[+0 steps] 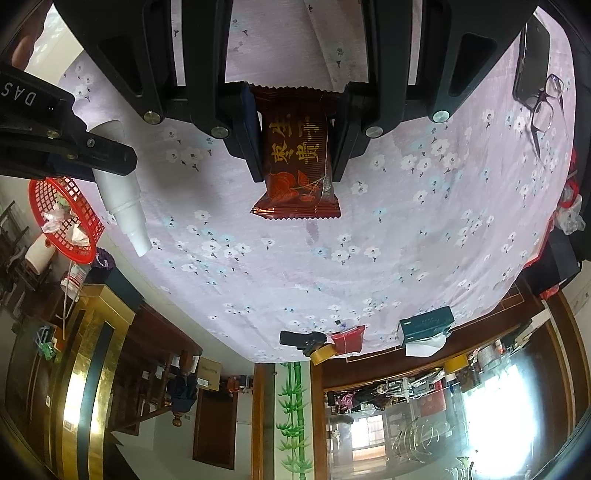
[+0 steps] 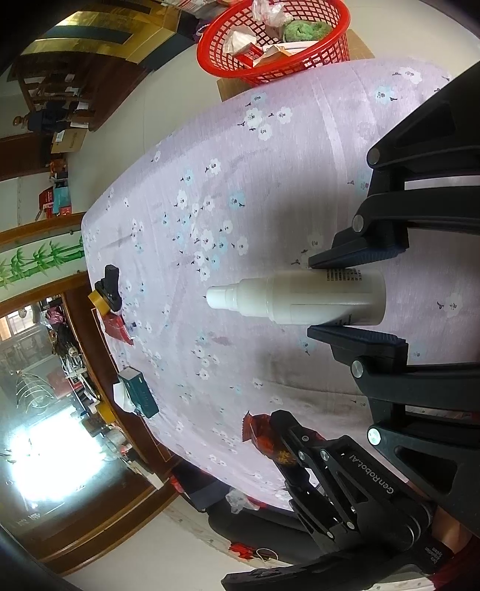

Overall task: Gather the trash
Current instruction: 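Carry the red packet and white spray bottle over the red basket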

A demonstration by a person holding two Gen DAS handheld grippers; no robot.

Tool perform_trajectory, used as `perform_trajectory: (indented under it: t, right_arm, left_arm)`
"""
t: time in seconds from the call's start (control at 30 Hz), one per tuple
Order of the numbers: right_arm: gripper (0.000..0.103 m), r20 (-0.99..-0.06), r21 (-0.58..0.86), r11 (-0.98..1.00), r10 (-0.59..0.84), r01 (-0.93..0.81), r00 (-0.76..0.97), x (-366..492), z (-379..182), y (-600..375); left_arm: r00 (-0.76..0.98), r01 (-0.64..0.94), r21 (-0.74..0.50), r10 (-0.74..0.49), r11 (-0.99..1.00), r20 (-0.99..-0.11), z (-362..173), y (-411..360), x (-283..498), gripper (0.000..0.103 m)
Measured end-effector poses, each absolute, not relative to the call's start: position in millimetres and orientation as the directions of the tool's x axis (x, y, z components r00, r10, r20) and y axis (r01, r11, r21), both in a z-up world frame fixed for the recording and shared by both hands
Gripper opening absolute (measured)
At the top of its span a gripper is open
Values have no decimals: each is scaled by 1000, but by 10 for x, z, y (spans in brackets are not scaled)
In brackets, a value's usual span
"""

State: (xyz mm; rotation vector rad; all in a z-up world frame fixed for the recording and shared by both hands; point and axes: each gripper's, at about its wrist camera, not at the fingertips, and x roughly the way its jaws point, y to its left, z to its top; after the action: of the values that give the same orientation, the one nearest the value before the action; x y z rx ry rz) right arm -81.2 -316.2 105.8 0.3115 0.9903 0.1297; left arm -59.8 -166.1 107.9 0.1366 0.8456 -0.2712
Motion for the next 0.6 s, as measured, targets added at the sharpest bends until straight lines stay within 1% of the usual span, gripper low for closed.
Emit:
perform_trajectory:
  t: [0.6]
  right_arm:
    - [33, -785, 331, 941, 234, 70, 573, -938, 1122, -3391]
  left_arm:
    - [628, 338, 35, -198, 940, -753, 1112, -1952, -639, 32]
